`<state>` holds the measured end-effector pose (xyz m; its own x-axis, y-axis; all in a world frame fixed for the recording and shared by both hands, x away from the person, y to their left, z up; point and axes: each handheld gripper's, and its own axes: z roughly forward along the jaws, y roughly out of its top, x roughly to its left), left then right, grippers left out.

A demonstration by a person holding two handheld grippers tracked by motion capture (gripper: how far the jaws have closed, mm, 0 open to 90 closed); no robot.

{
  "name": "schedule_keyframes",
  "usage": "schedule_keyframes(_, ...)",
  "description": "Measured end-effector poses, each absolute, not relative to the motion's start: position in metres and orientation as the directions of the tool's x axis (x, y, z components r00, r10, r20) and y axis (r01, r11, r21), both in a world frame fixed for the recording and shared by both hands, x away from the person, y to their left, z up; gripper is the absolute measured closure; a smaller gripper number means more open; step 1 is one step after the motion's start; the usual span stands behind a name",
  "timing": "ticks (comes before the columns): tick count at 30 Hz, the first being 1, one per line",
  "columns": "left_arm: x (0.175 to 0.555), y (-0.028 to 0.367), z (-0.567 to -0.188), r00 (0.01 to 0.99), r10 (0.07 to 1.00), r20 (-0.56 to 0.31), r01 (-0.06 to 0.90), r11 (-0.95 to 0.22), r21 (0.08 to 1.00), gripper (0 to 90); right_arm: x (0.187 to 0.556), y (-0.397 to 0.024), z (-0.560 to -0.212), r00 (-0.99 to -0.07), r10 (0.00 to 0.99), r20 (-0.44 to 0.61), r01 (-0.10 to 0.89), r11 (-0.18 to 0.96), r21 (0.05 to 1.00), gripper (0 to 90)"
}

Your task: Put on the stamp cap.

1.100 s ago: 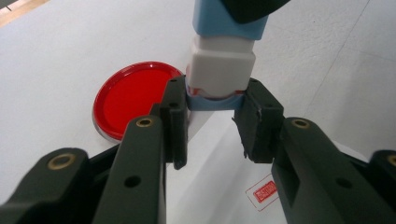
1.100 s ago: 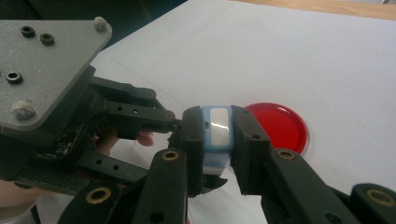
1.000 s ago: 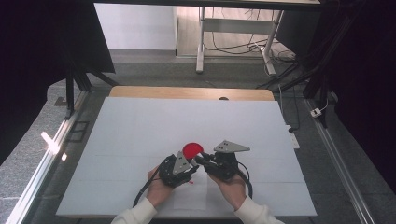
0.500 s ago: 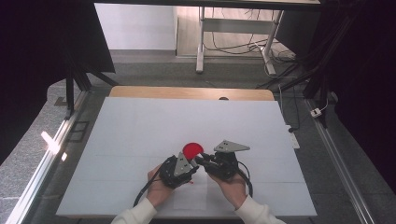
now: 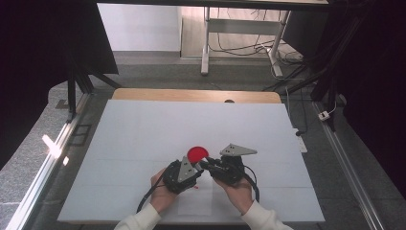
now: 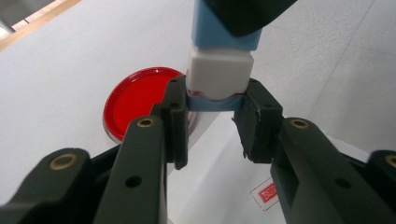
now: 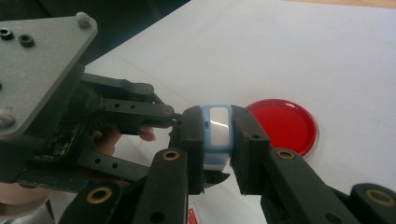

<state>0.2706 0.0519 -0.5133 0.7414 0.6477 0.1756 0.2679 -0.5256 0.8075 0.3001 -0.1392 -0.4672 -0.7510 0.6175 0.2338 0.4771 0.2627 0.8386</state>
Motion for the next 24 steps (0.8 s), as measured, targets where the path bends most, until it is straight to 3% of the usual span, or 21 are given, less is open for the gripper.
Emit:
schedule_keyframes(14, 0.267, 0.05, -0.5111, 0.727, 0.653, 0.214, 0.242, -0.534, 0.81, 65.4, 0.3013, -0.1406, -0.4674, -0.751, 0.61, 0.254, 0.486, 0.25, 0.837, 76.3)
schedule_keyframes(24, 0.2704, 0.0519, -0.514, 0.745, 0.646, 0.169, 0.272, -0.524, 0.807, 65.2, 0.3022, -0.142, -0.4668, -0.753, 0.607, 0.254, 0.486, 0.253, 0.837, 76.2)
